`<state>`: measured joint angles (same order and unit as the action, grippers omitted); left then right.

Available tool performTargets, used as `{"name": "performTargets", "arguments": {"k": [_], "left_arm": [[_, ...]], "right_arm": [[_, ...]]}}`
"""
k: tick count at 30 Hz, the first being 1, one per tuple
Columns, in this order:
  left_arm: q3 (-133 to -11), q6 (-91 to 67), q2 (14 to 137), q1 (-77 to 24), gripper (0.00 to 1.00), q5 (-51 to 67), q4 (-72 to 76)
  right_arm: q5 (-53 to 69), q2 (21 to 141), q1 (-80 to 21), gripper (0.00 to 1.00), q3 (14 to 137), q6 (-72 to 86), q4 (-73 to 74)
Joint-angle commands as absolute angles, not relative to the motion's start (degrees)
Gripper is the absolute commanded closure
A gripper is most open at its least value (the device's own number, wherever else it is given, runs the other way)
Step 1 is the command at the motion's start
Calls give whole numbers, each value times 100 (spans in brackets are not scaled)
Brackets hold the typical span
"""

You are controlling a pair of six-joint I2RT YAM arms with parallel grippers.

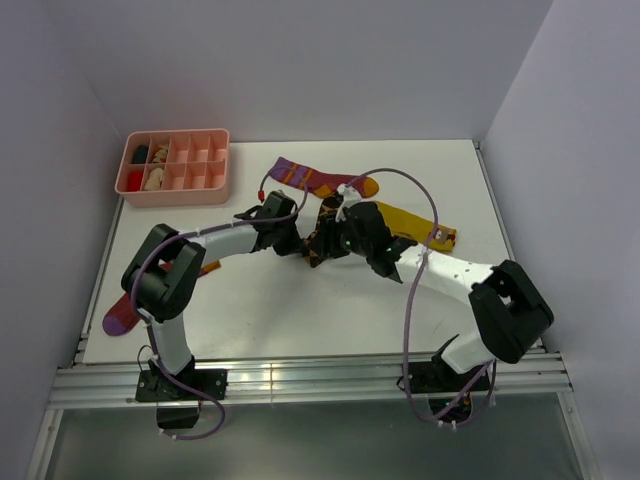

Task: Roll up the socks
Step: Roll the sock at the center of the board.

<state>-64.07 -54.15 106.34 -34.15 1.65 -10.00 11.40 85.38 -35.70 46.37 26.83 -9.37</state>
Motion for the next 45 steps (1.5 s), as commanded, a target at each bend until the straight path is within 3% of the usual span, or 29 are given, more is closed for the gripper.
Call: {"name": "performTargets", "arguments": {"k": [1, 15, 30, 33, 35, 36, 39, 42, 43, 45], "left_arm": [[-6600, -4966, 10687, -3393, 100, -264, -1872], [-7347, -4641, 11083, -3393, 100, -53, -2759], [-7664, -4368, 11285, -3375, 100, 70, -3199], [-7655, -4307, 11303, -3358, 100, 167, -3217], [-7638, -4237, 11303, -3357, 100, 211, -3226], [-7638, -4219, 11285, -3340, 100, 228, -3243], [-7559, -4192, 11198, -3287, 100, 246, -3208], [-7445, -4219, 11031, -3208, 97, 194, -3024], [-7383, -4236, 10995, -3191, 84, 185, -2910], [-7330, -4298, 10864, -3138, 71, 158, -2804]], "right_arm": [[9, 8227, -4051, 46, 4404, 1732, -1176], [-1950, 9227, -5545, 41, 4552, -130, -2082], [-2847, 10687, -5660, 47, 5176, -317, -2137], [-3006, 10942, -5616, 55, 5308, -159, -1909], [-2997, 11030, -5494, 69, 5370, 95, -1741], [-2867, 11022, -5450, 81, 5344, 210, -1653], [-2533, 10846, -5291, 100, 5177, 413, -1609], [-1366, 10574, -5089, 100, 5133, 606, -1398], [-832, 10521, -5037, 100, 5142, 693, -1337], [-214, 10380, -4844, 100, 5168, 817, -1179]]}}
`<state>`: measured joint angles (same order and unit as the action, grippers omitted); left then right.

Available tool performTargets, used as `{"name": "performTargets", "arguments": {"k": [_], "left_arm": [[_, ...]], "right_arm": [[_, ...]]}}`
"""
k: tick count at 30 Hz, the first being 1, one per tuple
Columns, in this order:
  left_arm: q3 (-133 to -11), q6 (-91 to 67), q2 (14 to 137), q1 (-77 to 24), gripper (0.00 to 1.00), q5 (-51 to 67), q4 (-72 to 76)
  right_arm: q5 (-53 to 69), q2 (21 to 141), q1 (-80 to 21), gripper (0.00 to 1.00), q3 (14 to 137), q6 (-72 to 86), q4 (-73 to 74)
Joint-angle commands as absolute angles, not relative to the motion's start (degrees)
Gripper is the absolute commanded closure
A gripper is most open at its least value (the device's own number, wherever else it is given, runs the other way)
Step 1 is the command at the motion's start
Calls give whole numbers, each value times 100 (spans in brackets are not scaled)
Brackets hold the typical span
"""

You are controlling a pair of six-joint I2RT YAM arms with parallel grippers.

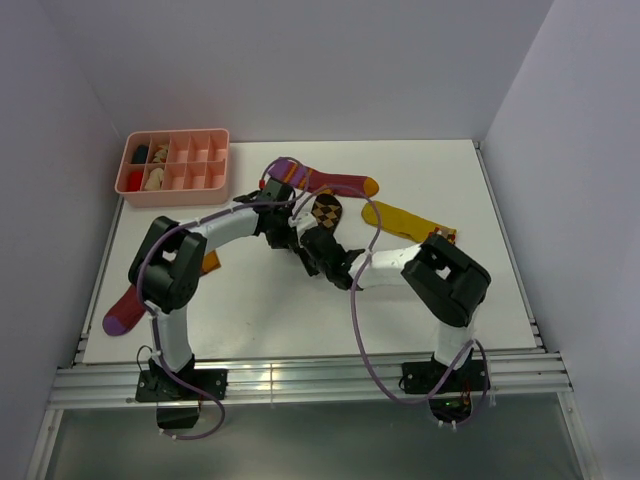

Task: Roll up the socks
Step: Roll the sock at the center of the board.

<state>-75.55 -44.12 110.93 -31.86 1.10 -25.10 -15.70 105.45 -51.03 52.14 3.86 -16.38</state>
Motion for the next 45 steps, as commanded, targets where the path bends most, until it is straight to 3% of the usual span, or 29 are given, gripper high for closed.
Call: {"name": "performTargets", "arguments": {"k": [1, 4, 7, 15, 20, 35, 40, 42, 45], "left_arm": [[-7304, -4324, 10820, -3129, 60, 141, -2717], [-7190, -4499, 10644, -3085, 41, 88, -2558], [-6892, -4736, 10381, -2989, 30, 27, -2321], [-5582, -5282, 9125, -2610, 25, 140, -900], [-5002, -5396, 8789, -2610, 24, 404, -273], [-4851, -5634, 9535, -2610, 39, 519, -53], [-5106, -5590, 9905, -2584, 55, 316, -421], [-5264, -5511, 10116, -2566, 68, 334, -649], [-5483, -5319, 10344, -2566, 75, 308, -982]], "right_arm": [[-28, 10362, -4764, 100, 5211, 957, -1108], [1000, 10362, -4440, 100, 5343, 1211, -932], [1905, 10485, -4150, 100, 5519, 1519, -774], [4479, 11021, -3376, 100, 5722, 2802, -1343], [5123, 11566, -3085, 100, 5871, 3656, -1757], [5326, 12120, -2900, 100, 6363, 4034, -1380], [5186, 12059, -2892, 100, 6390, 3885, -1205], [5020, 11893, -2909, 99, 6407, 3640, -994], [4512, 11446, -2953, 87, 6363, 3149, -809]]}}
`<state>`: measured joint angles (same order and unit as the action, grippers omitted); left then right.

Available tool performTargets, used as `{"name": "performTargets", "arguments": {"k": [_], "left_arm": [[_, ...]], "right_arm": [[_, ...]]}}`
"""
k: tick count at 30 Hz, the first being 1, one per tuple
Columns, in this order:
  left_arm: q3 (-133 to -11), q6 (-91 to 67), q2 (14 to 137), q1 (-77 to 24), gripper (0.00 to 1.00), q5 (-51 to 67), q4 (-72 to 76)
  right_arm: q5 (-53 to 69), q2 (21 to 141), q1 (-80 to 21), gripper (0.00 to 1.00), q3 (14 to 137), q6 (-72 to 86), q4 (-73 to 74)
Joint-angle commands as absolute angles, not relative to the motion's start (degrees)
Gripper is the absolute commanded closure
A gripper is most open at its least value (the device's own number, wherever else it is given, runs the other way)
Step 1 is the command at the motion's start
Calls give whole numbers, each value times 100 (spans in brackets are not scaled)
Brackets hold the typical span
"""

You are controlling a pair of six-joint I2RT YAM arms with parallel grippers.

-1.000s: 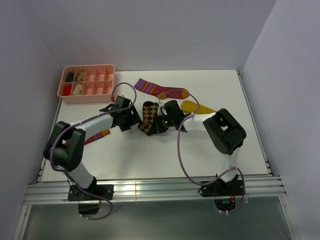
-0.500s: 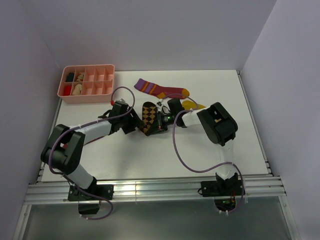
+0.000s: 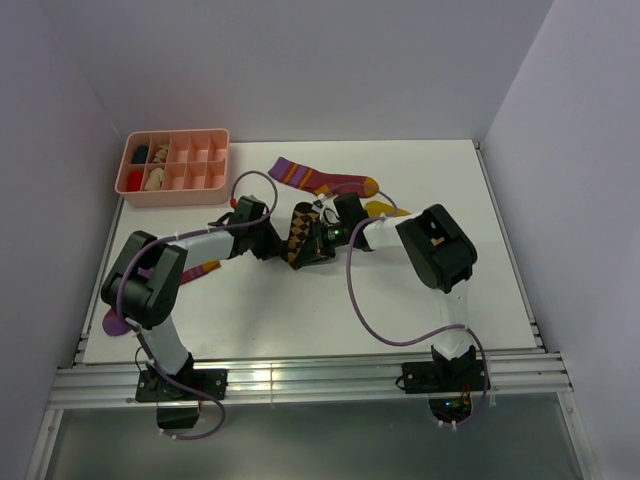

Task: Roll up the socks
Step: Roll the sock at the center of the board.

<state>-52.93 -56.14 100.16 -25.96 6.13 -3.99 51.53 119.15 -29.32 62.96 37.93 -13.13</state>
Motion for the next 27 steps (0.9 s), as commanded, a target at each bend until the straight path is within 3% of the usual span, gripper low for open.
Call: {"name": "performTargets", "arguments": {"k": [1, 2, 5, 10, 14, 27], "left_arm": [[-5537, -5256, 10397, -2566, 76, 273, -1089], [-5589, -5195, 10484, -2566, 76, 246, -1194], [-5835, -4931, 10608, -2566, 76, 185, -1634], [-6354, -4536, 10819, -2566, 75, 141, -2232], [-6661, -4368, 10890, -2566, 73, 184, -2531], [-7022, -4140, 11100, -2566, 72, 378, -2830]], "right_arm": [[4326, 11313, -2988, 81, 6355, 2990, -722], [4098, 11164, -3023, 70, 6337, 2823, -573], [2904, 10496, -3242, 54, 6179, 2155, -422], [750, 9555, -4049, 44, 5714, 916, -816], [-437, 9536, -4605, 42, 5555, 309, -1168], [-1327, 10379, -5396, 42, 5827, -483, -1635]]}}
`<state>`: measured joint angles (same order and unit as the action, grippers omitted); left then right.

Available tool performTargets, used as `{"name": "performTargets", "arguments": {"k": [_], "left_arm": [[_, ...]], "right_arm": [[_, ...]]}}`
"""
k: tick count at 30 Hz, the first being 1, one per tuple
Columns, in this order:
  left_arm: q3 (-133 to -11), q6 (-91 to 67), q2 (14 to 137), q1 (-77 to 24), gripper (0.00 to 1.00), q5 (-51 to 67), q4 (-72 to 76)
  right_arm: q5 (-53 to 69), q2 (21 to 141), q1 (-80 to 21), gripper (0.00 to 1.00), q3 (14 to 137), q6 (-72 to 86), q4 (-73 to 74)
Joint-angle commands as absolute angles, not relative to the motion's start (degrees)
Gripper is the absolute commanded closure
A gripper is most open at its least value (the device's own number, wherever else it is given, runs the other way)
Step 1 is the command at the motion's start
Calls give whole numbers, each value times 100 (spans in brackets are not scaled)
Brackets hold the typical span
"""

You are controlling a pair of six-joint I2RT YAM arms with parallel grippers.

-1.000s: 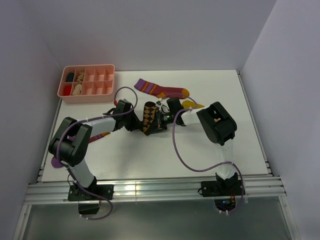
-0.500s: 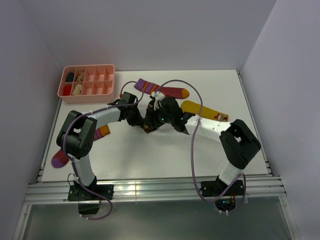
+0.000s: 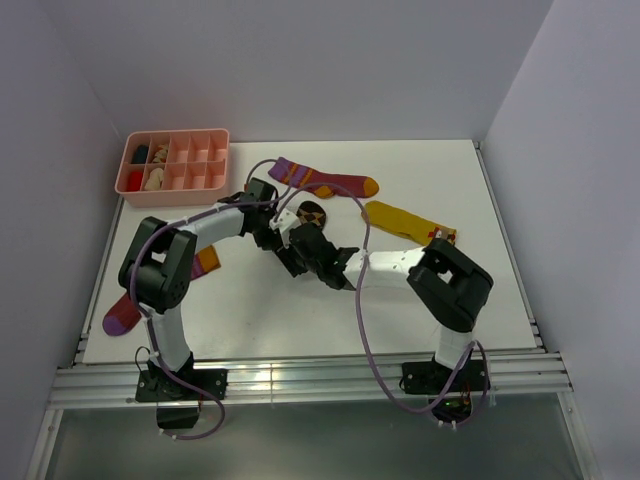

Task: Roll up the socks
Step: Roll the sock at the center of the board.

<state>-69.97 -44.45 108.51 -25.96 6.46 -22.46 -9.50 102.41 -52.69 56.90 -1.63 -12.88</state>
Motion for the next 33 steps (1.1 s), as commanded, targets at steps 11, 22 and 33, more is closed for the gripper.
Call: {"name": "performTargets", "arguments": {"k": [11, 22, 33], "left_arm": [[-7198, -3991, 11215, -2566, 71, 501, -2918], [-6786, -4016, 10530, -2558, 24, 413, -2277], [-5318, -4930, 9028, -2285, 20, 474, -748]], "right_arm": [[-1801, 11118, -5572, 51, 6029, -589, -1722], [902, 10740, -4870, 100, 5985, 323, -907], [4806, 11671, -3569, 100, 6381, 1862, -913]]}}
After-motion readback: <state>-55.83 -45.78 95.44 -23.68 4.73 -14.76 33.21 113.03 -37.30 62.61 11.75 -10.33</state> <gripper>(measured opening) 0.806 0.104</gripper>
